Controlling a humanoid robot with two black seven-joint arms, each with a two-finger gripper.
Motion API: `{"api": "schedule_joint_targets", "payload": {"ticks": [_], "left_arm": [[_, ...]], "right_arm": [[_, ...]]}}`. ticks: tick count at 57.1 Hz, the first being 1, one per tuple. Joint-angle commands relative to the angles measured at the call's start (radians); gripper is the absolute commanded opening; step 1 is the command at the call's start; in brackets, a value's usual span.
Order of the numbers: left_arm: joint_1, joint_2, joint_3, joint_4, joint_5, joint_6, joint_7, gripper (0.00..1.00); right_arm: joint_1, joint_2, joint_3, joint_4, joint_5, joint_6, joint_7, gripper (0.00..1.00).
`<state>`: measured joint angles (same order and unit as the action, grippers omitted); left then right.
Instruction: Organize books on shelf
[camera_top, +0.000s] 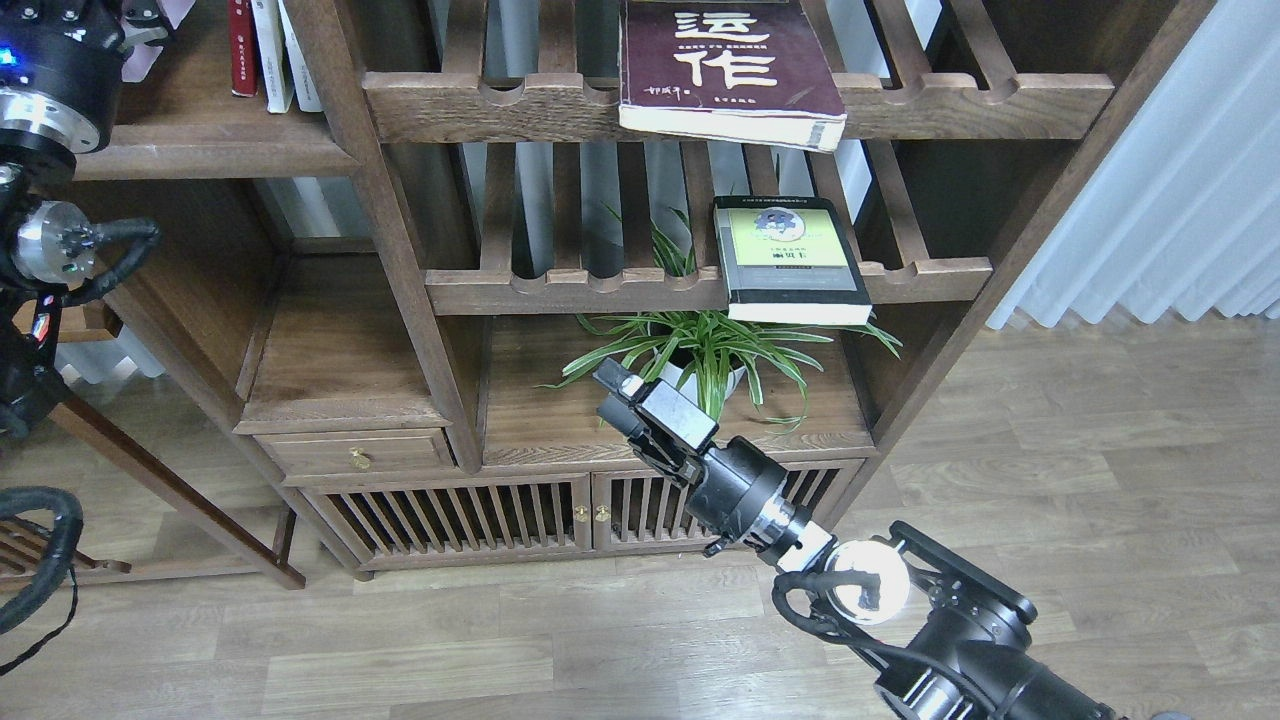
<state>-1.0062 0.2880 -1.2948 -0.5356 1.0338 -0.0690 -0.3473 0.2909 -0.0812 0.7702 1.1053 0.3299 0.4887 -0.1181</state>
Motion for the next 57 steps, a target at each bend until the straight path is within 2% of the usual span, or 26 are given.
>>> {"api": "schedule_joint_targets", "payload": {"ticks": [1, 11, 12, 15, 20, 25, 33, 57], "left_arm": [[-0.008, -0.003, 0.017, 0.02, -0.001, 0.002, -0.004, 0.03], [-0.008, 0.003, 0.045, 0.023, -0.015, 0.0, -0.001, 0.19], [-0.008, 0.003, 0.06, 0.023, -0.02, 0.0, -0.002, 0.26], [-0.008, 0.007, 0.081, 0.022, -0.021, 0.0, -0.004, 0.34], [-0.008, 0.008, 0.094, 0.017, -0.021, 0.0, -0.004, 0.36], [-0.009, 0.011, 0.101, 0.011, -0.021, 0.0, -0.004, 0.44], [-0.014, 0.014, 0.101, -0.004, -0.023, -0.002, -0.005, 0.48], [-0.009, 0.04, 0.078, -0.07, -0.046, -0.003, -0.042, 0.53]], "right_arm": [[0.001, 0.0, 0.0, 0.001, 0.001, 0.0, 0.0, 0.98], [-0.002, -0.002, 0.001, 0.001, 0.001, 0.0, 0.0, 0.98], [-0.004, -0.002, 0.0, -0.001, 0.0, 0.0, 0.0, 0.98], [-0.004, -0.003, 0.0, -0.001, 0.001, 0.0, 0.0, 0.98], [-0.004, -0.005, 0.0, 0.001, 0.001, 0.0, 0.0, 0.98], [-0.006, -0.005, 0.0, 0.001, 0.001, 0.0, 0.0, 0.98], [-0.006, -0.005, 0.0, 0.001, 0.001, 0.0, 0.0, 0.98], [-0.021, -0.012, -0.002, 0.001, 0.001, 0.0, 0.0, 0.98]]}}
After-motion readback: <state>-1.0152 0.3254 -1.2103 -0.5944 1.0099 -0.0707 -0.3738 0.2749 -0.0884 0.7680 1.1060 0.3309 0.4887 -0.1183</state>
